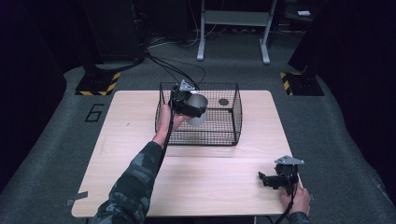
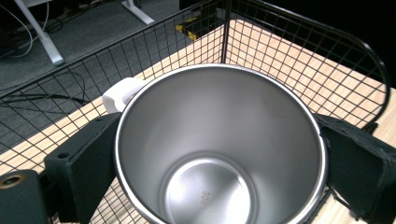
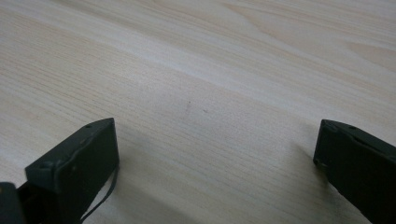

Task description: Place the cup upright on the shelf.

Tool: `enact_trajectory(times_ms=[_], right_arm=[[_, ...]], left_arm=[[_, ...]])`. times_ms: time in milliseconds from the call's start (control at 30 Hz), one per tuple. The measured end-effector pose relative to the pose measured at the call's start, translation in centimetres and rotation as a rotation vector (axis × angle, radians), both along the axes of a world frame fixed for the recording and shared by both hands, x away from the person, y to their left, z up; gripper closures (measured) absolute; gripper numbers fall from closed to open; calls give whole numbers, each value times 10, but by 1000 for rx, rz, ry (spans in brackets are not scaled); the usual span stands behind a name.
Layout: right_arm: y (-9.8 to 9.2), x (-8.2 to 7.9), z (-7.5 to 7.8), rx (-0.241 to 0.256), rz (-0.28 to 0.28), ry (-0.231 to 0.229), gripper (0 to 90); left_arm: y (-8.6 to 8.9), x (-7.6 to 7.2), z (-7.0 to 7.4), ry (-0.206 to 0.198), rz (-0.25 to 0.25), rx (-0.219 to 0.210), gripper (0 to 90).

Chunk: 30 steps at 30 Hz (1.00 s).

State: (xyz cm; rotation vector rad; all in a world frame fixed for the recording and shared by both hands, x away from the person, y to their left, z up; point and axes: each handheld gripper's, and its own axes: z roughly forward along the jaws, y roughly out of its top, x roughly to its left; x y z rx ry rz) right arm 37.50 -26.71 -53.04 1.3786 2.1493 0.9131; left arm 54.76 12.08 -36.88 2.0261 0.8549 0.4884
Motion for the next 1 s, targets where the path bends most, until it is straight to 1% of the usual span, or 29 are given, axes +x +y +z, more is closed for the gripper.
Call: enact_trajectory(times_ms=[33,133,300,400,433,500,533,633,667,700,767,800,833,933,1000], right_arm=[[0,0,0,0,0,0,0],[0,0,0,0,0,0,0],[0,0,0,1,0,1,0],[0,0,0,0,0,0,0],[0,0,0,0,0,1,0],[0,0,0,0,0,0,0],[0,0,0,0,0,0,0],[0,0,0,0,0,0,0],[0,0,0,0,0,0,0],[0,0,0,0,0,0,0],[0,0,0,0,0,0,0],[0,0,0,0,0,0,0],[0,0,0,0,0,1,0],[0,0,0,0,0,1,0],[0,0,0,2,-2,2,0]], left_arm=[[0,2,-1,4,1,9,62],[-2,7,-4,15,3,14,63],[-3,16,-5,20,12,4,63],[-4,21,-6,21,9,15,63],[-5,22,-7,21,11,12,63],[-5,26,-9,29,7,24,62],[-6,28,-11,38,11,15,63],[-5,34,-14,50,12,17,63],[-6,35,-16,51,18,11,63],[-7,37,-17,52,19,21,63],[-8,38,-18,52,21,23,63],[-9,40,-20,62,18,27,63],[-10,41,-22,65,23,22,63],[-13,44,-25,75,14,44,63],[-14,45,-28,76,17,47,62]])
